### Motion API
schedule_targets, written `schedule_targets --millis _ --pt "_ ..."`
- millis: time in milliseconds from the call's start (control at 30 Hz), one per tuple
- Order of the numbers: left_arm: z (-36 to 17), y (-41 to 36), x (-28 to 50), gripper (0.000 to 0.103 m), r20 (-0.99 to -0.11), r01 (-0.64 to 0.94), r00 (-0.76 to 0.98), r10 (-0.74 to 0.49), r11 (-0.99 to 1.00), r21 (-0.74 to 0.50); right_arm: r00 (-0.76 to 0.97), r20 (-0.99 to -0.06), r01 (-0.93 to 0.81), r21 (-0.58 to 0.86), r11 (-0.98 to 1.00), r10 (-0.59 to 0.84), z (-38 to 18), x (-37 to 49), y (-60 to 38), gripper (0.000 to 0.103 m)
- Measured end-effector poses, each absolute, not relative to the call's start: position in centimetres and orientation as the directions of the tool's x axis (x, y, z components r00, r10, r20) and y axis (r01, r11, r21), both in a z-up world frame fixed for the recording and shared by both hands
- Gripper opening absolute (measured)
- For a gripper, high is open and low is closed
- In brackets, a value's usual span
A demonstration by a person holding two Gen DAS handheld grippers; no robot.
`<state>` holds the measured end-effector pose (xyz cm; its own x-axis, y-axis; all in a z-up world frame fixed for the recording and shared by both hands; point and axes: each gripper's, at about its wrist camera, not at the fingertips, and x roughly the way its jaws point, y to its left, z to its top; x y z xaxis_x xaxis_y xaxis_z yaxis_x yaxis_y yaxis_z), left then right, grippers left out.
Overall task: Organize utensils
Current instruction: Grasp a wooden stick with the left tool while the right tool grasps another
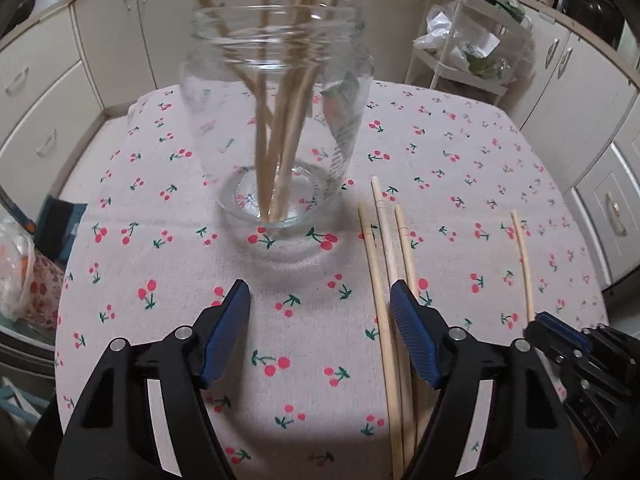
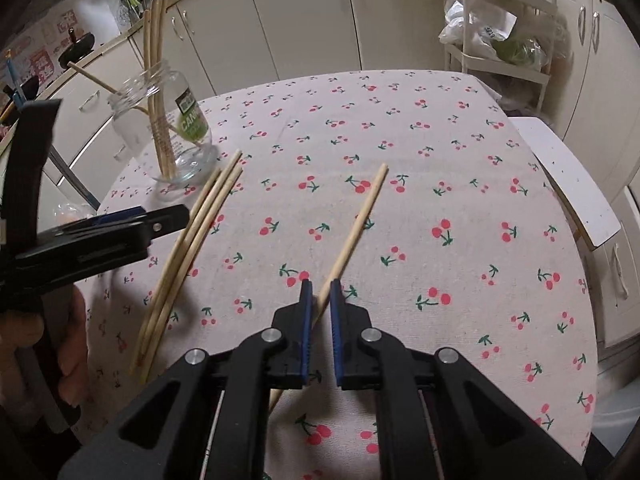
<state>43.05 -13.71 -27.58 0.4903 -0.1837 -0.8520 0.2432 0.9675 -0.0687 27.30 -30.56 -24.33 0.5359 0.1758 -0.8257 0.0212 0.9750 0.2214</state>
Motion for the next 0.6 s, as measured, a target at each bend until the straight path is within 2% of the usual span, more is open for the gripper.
schedule_targets --millis 167,300,433,567,600 --pt "-27.9 -15.0 43.1 0.065 -0.853 0.256 0.509 -0.116 0.966 0.022 0.500 -0.836 -0.030 0.243 0.969 0.226 -24.1 26.6 -30.0 0.009" --pt "-27.6 -14.5 42.8 0.055 -0.856 0.249 0.506 -0.104 0.968 0.030 0.490 -0.839 -0.046 0.246 0.968 0.236 -23.6 26.4 -30.3 0.009" --pt "-27.4 -14.0 42.6 0.054 -0.859 0.252 0.501 -0.102 0.967 0.032 0.511 -0.835 -0.014 0.229 0.973 0.204 -22.8 27.8 -31.5 0.011" --pt "-27.4 -14.2 42.9 0.051 -0.859 0.258 0.501 -0.107 0.966 0.031 0.535 -0.830 0.037 0.211 0.977 0.160 -22.5 30.1 -32.3 0.030" --pt "-27.4 -14.3 42.9 0.038 -0.856 0.271 0.503 -0.121 0.962 0.023 0.534 -0.833 0.050 0.200 0.979 0.143 -22.7 30.9 -32.3 0.030"
